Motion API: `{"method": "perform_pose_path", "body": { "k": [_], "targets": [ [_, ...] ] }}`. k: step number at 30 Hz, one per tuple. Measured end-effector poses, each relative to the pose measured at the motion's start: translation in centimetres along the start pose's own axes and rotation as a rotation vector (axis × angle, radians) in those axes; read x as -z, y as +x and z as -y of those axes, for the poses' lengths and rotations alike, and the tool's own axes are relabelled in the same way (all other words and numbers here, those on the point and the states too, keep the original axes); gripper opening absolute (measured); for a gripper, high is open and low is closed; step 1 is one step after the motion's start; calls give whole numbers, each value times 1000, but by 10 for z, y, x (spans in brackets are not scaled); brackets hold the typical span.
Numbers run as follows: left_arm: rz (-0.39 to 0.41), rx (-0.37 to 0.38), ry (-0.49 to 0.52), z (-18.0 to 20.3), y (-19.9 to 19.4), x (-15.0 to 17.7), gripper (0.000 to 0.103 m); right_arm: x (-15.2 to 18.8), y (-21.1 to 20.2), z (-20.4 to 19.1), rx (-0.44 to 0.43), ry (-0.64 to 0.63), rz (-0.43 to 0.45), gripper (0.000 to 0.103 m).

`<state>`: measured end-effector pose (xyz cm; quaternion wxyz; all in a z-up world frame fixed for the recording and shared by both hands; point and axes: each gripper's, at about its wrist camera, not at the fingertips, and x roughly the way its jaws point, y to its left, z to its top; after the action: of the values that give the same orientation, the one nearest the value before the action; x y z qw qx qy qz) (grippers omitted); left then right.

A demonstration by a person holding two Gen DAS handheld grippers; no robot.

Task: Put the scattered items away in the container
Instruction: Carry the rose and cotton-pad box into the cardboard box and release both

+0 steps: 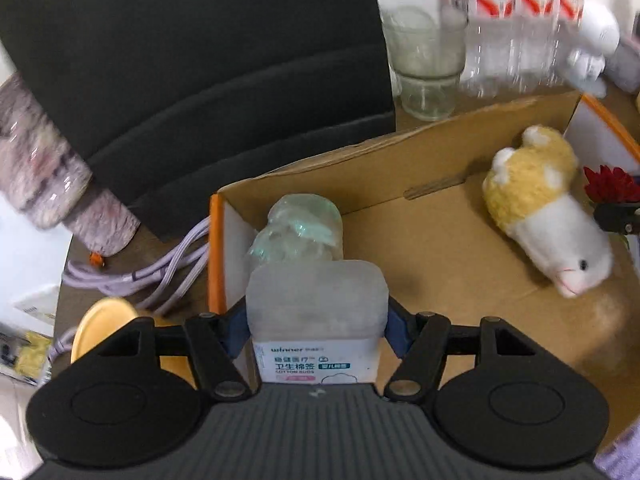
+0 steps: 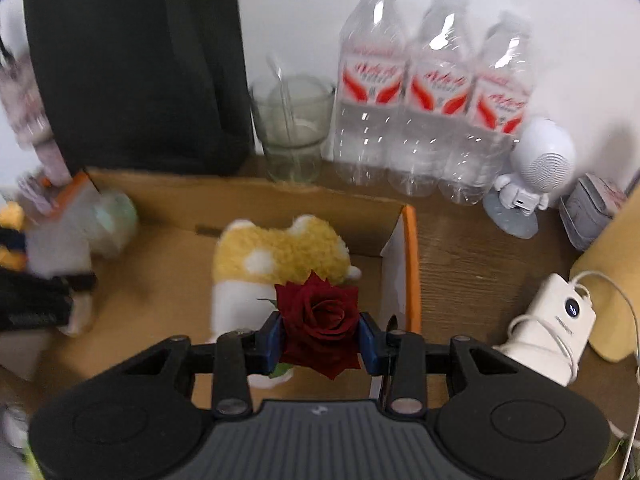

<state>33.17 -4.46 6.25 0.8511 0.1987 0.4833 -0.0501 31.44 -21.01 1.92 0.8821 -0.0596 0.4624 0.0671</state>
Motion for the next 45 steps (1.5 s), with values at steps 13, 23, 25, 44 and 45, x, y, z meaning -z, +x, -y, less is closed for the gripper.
{"method": "perform_pose_path", "body": {
  "k": [13,23,25,44,45],
  "targets": [
    [-142,-75,-45,8,35,-20,72,-15,41,-8,33,-36,-63,53],
    [-77,6,-168,-34,-66,-31,94,-36,-27,9,-101,149,-52,85],
    [-71,3,-193,-47,-84,-28,98,-42,-51,12,-119,177,-44,86],
    [541,-93,-227,-20,-174,78,103,17,-171,-10,-66,157,274,94],
    [586,-83,-248,-18,-172,87,103,26,-171,-13,-58,145,332,94]
  ]
}}
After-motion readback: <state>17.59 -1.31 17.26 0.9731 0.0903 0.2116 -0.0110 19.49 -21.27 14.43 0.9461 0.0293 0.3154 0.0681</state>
